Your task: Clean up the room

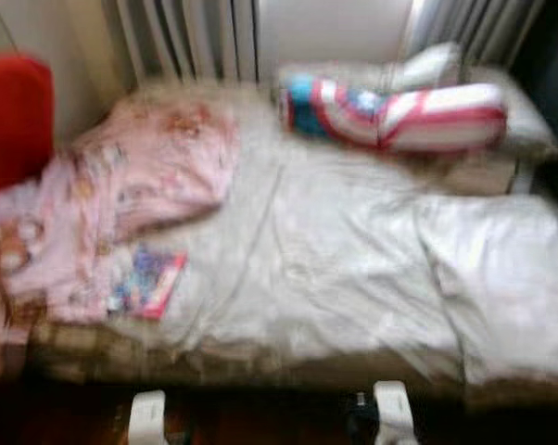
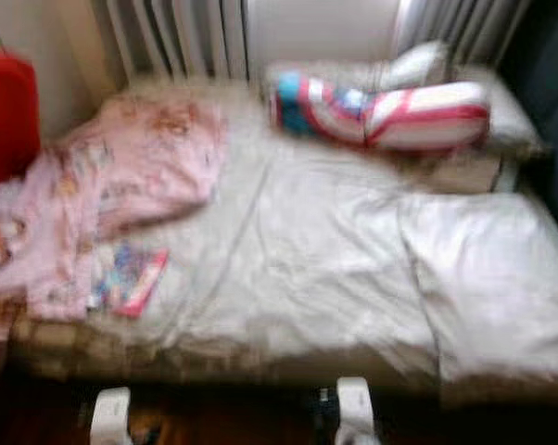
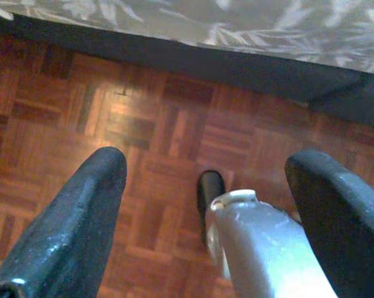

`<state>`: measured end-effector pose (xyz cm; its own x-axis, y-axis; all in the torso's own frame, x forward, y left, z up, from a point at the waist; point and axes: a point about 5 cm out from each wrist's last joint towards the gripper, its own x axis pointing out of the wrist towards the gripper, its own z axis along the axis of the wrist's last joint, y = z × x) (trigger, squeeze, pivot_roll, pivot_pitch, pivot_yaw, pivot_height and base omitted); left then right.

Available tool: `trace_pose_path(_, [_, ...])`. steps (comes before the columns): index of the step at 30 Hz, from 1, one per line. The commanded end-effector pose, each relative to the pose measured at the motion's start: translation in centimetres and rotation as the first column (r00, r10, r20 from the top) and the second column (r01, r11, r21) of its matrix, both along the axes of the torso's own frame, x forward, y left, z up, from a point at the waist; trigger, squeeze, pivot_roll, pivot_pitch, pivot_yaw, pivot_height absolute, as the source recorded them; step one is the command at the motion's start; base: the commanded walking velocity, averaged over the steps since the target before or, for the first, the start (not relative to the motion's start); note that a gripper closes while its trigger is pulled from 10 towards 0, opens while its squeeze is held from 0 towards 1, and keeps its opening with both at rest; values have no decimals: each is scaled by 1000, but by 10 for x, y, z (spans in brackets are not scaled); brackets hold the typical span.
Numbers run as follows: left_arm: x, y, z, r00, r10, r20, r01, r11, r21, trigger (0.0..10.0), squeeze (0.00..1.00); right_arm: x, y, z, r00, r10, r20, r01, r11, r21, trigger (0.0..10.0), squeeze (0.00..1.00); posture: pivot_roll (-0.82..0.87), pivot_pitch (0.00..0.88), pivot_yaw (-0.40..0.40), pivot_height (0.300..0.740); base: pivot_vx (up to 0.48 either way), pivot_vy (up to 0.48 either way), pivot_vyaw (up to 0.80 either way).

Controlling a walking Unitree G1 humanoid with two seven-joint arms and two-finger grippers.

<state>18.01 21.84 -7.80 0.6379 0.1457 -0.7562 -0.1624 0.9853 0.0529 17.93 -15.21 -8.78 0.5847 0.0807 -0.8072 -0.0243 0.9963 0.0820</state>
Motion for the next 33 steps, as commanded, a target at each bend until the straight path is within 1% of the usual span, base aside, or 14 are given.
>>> trace_pose_path(1, [2,-4,0,1000,-9,-3,9,1000,-8,10000,0,-3,-10,-1,1000,-16,-8,16,1000,-23,10000,0,-72,65,-21,740,0,-428,0])
trace_pose_path(6, [3,-3,0,1000,-14,-3,14,1000,-4,10000,0,-2,-8,-1,1000,-18,-7,18,1000,-20,10000,0,-65,69,-23,740,0,-426,0])
trace_pose_path(33, [6,-8,1,999,-31,10,31,999,-8,10000,0,-1,-10,0,1000,-27,-1,27,999,-21,10000,0,-79,71,-25,740,0,-428,0])
